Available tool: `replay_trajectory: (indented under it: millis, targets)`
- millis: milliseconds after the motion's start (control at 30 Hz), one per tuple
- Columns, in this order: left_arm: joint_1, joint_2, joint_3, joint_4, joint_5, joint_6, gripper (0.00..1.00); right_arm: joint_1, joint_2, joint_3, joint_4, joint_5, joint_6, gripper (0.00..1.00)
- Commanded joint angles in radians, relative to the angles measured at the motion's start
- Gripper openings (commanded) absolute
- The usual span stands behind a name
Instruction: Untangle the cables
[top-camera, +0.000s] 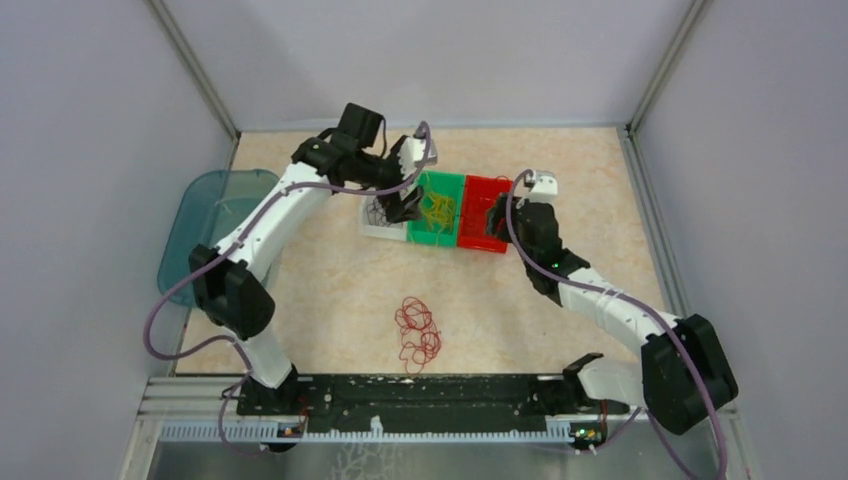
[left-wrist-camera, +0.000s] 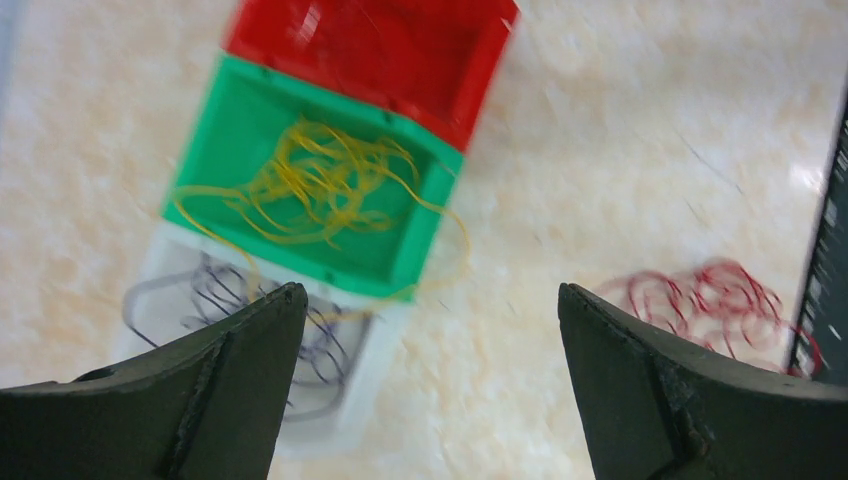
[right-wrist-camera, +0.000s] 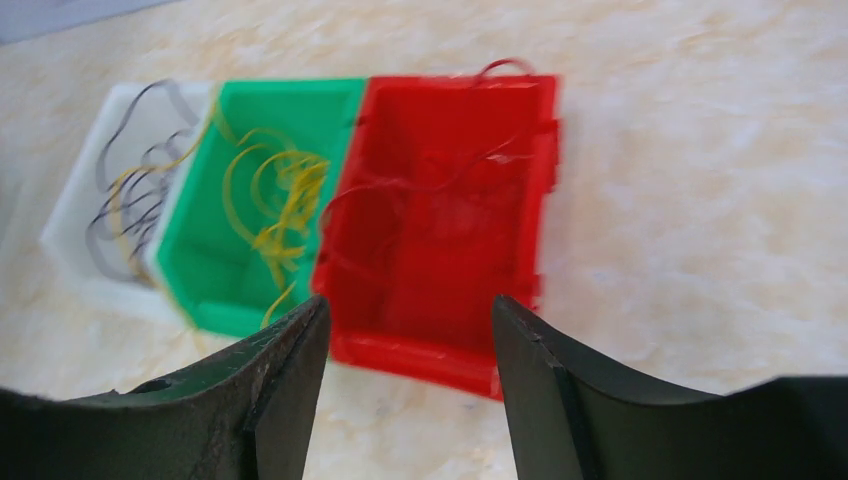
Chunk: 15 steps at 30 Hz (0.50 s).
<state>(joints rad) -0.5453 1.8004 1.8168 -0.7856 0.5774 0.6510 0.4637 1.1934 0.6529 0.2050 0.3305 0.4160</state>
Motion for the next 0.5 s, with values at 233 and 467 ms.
replay_trajectory:
  millis: [233, 467]
  targets:
    - [-0.044, -0.268, -0.603, -0.098, 0.045, 0.181, 0.83, 0.168, -0.222, -0.231, 0.079, -0.094, 0.065, 0.6]
    - [-0.135, -0.166, -0.673, 0.065, -0.02, 0.03, 0.48, 0.172, -0.344, -0.296, 0.045, -0.074, 0.093, 0.52]
